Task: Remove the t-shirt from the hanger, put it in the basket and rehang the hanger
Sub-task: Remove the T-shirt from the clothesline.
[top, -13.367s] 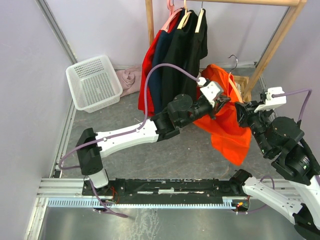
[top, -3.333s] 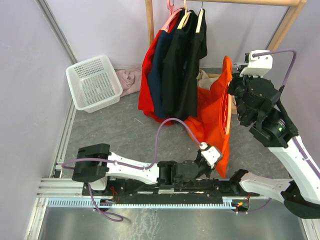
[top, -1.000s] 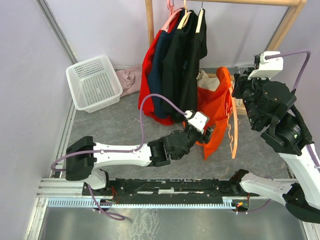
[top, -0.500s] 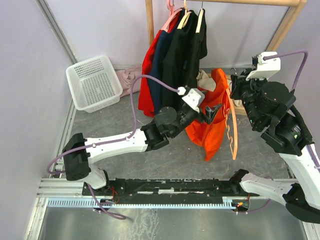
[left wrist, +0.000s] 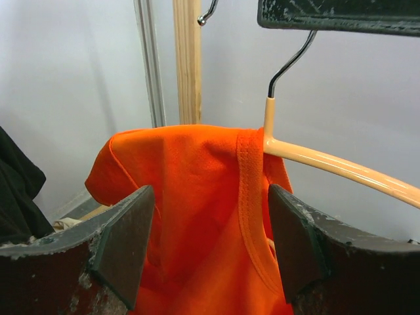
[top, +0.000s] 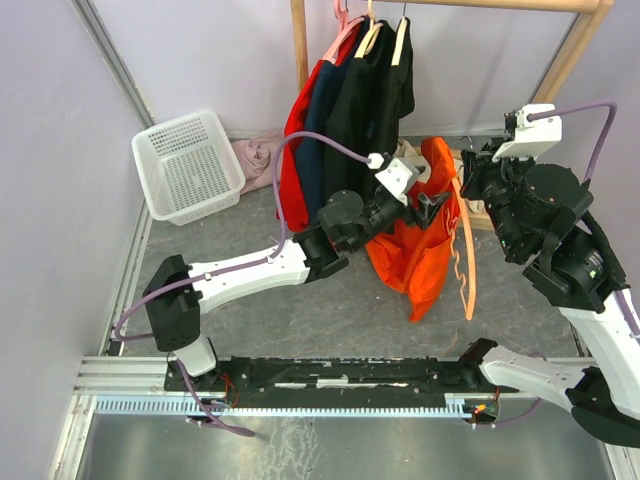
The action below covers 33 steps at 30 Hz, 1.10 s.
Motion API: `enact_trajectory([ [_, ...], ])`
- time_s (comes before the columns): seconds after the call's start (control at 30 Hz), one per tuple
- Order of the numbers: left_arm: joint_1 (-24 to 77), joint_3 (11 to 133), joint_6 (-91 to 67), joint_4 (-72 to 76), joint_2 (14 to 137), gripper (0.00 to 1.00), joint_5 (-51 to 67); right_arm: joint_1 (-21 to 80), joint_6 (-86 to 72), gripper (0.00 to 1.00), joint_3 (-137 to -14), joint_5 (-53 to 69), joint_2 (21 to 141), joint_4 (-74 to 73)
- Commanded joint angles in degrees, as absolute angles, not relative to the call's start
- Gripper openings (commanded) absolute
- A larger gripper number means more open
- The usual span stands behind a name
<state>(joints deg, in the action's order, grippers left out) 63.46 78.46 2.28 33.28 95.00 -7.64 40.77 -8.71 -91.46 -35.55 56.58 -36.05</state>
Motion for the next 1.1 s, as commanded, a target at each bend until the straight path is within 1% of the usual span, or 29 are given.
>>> enact_trajectory([
  [0.0,62.45,82.26,0.36,34.79,96.1,0.76,-5.1,40.83,-8.46,0.01,-92.11,-34.9,55.7,-32.82],
  [0.07,62.24,82.99,0.35,34.68,96.69,0.73,-5.01,40.78,-8.44,0.01,-92.19,-34.94,55.72,-32.87],
  [0.13,62.02,84.01,0.35,34.38,97.3,0.66,-5.03,40.78,-8.44,0.01,-92.2,-34.89,55.74,-32.86],
  [0.2,61.78,84.55,0.27,34.45,97.68,0.44,-5.27,40.78,-8.49,0.01,-92.2,-34.9,55.75,-32.94],
  [0.23,61.68,84.7,0.19,34.45,97.76,0.35,-5.51,40.8,-8.44,0.01,-92.31,-34.89,55.73,-33.02],
  [0.37,61.31,85.92,0.34,33.81,98.34,0.05,-6.35,40.78,-8.52,0.01,-92.38,-34.8,55.49,-33.27],
  [0.4,61.27,86.55,0.41,33.45,98.59,0.03,-6.79,40.78,-8.58,0.01,-92.42,-34.74,55.52,-33.35],
  [0.53,60.74,90.09,0.96,31.26,100.18,0.03,-10.13,40.86,-8.63,0.01,-92.84,-34.42,55.51,-33.94],
  [0.7,57.92,99.87,-0.1,23.93,105.41,0.03,-13.84,40.85,-8.87,0.01,-93.79,-34.04,55.68,-35.33],
  [0.87,54.08,112.15,-2.18,16.49,112.86,0.03,-13.3,40.83,-9.04,0.01,-94.26,-33.79,55.53,-36.08],
  [1.07,50.68,119.29,-4.39,13.36,120.16,0.03,-12.38,40.78,-9.05,0.01,-94.7,-33.98,55.2,-36.69],
])
